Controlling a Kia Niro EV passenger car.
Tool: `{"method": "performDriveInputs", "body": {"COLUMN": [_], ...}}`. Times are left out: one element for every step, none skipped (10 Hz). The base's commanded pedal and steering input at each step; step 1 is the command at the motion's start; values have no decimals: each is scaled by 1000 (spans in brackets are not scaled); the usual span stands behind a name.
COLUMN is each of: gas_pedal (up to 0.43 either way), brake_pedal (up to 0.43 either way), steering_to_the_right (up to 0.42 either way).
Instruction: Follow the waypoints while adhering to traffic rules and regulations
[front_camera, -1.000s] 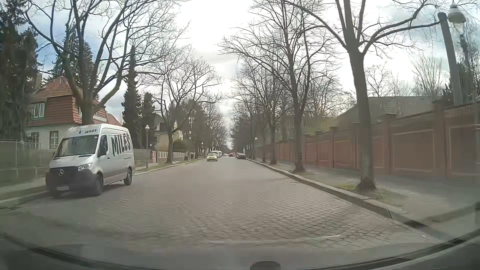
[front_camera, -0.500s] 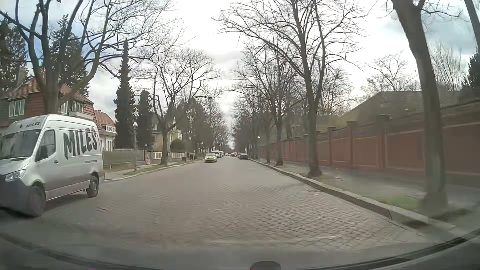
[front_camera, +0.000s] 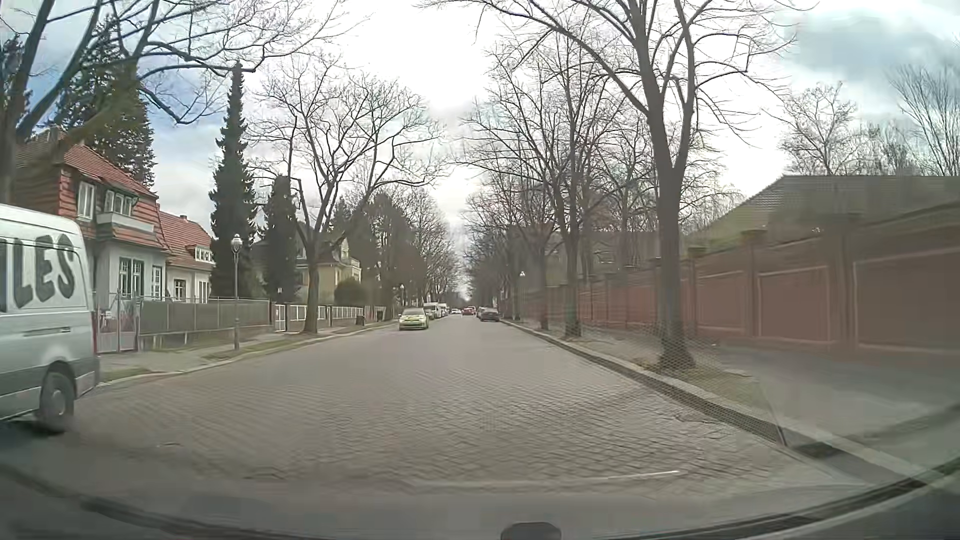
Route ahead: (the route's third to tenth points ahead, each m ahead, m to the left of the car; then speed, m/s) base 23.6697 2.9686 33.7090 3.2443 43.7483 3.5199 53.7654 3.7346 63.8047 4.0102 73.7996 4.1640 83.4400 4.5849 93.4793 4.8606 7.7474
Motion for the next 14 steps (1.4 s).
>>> {"method": "performDriveInputs", "body": {"gas_pedal": [47, 47, 47, 47, 47, 47, 47, 47, 47, 47, 47, 47, 47, 47], "brake_pedal": [0, 0, 0, 0, 0, 0, 0, 0, 0, 0, 0, 0, 0, 0], "steering_to_the_right": [-3, -4, -6, -6, -7, -8, -8, -9, -12, -12, -10, -10, -10, -9]}}
